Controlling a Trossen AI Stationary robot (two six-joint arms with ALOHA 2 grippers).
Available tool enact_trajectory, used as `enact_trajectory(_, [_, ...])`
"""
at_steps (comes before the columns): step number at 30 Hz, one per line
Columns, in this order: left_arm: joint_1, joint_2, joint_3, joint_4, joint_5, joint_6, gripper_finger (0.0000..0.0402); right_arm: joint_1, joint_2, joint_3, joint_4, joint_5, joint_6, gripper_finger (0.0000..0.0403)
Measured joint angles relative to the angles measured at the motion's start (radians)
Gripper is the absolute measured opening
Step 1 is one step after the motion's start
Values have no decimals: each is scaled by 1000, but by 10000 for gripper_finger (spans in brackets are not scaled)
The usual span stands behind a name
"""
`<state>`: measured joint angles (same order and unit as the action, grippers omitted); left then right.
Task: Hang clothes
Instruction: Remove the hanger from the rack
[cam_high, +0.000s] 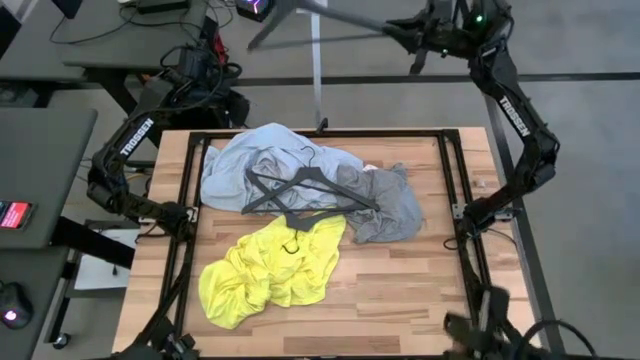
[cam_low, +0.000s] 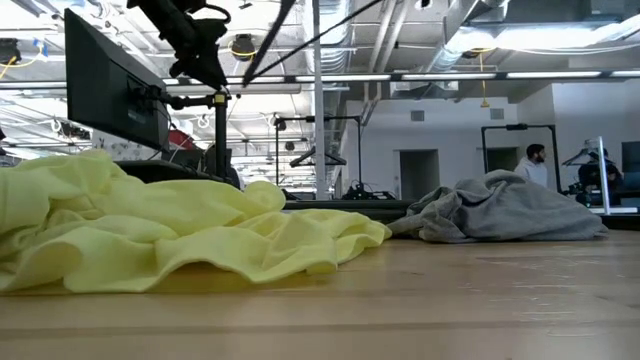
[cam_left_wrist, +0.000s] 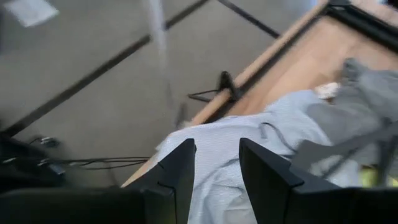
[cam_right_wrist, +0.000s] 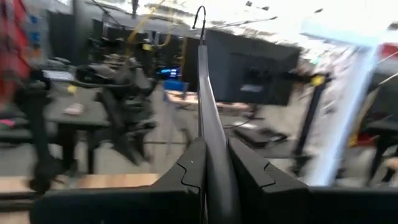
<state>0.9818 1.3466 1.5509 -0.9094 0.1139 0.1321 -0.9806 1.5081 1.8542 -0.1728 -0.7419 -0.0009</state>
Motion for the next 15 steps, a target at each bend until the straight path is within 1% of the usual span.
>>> enact_trajectory(3, [-52,-35,0,-4,-95,6,109,44,-28,0,22,1,135,29])
enact_trajectory(6, [-122,-89,0,0,-171,11,109,89,-58,1,-13,21,202,29])
enact_trajectory(8, [-175,-130,0,-1,-195,-4,109,134,-67,2,-71,75,220,29])
enact_trajectory(11, [-258,-199,0,-16,-203,-47,109,216,-63,0,-184,172,222,29])
enact_trajectory(15, [-368,-278,0,-113,-223,-127,109,342,-42,-3,-392,305,133,29])
